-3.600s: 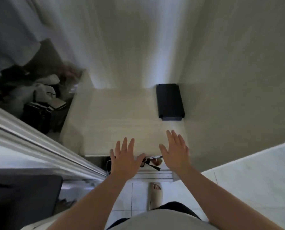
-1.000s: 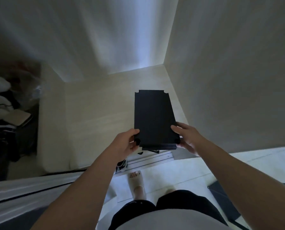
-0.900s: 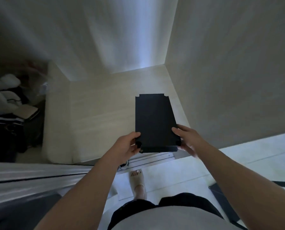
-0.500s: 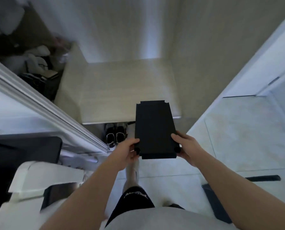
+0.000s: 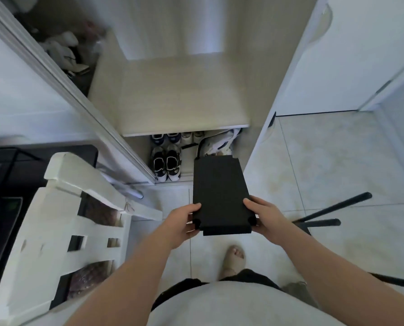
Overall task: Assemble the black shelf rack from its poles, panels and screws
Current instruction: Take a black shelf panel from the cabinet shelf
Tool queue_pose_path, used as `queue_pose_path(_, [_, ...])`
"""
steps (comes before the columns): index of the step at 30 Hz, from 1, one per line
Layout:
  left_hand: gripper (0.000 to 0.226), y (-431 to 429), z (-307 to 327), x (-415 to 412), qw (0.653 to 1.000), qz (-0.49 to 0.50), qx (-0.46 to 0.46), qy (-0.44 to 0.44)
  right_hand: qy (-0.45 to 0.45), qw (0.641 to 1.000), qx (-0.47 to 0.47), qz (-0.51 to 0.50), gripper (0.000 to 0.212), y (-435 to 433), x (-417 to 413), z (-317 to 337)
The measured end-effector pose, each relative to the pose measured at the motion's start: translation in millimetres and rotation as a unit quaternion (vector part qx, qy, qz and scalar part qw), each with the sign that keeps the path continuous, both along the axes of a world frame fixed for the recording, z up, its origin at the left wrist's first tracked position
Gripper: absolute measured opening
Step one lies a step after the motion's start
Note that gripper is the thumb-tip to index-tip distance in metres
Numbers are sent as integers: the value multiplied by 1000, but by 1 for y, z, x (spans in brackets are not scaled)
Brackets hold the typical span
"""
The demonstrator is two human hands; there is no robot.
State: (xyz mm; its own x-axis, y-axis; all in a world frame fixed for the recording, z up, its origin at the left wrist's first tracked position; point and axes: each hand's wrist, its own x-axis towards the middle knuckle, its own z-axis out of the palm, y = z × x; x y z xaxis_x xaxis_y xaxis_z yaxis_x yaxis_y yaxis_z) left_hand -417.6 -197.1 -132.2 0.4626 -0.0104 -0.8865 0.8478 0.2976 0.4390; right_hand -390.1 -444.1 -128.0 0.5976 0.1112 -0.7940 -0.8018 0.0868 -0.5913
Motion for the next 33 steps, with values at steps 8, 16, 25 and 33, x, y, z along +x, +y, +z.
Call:
queue_pose_path(8, [23, 31, -35, -103, 997, -66, -10, 32, 21, 1000, -2, -9, 13, 19, -113, -37])
queue_pose_path(16, [21, 25, -66, -181, 991, -104, -15, 78, 65, 996, -32, -45, 10, 14, -209, -63])
queue_pose_path(25, [21, -39, -201, -157, 990, -114, 30, 74, 101, 991, -52, -72, 4, -39, -193, -203])
queue_pose_path(33, [32, -95, -515, -89, 988, -146, 37, 28, 36, 995, -72, -53, 13, -94, -131, -514])
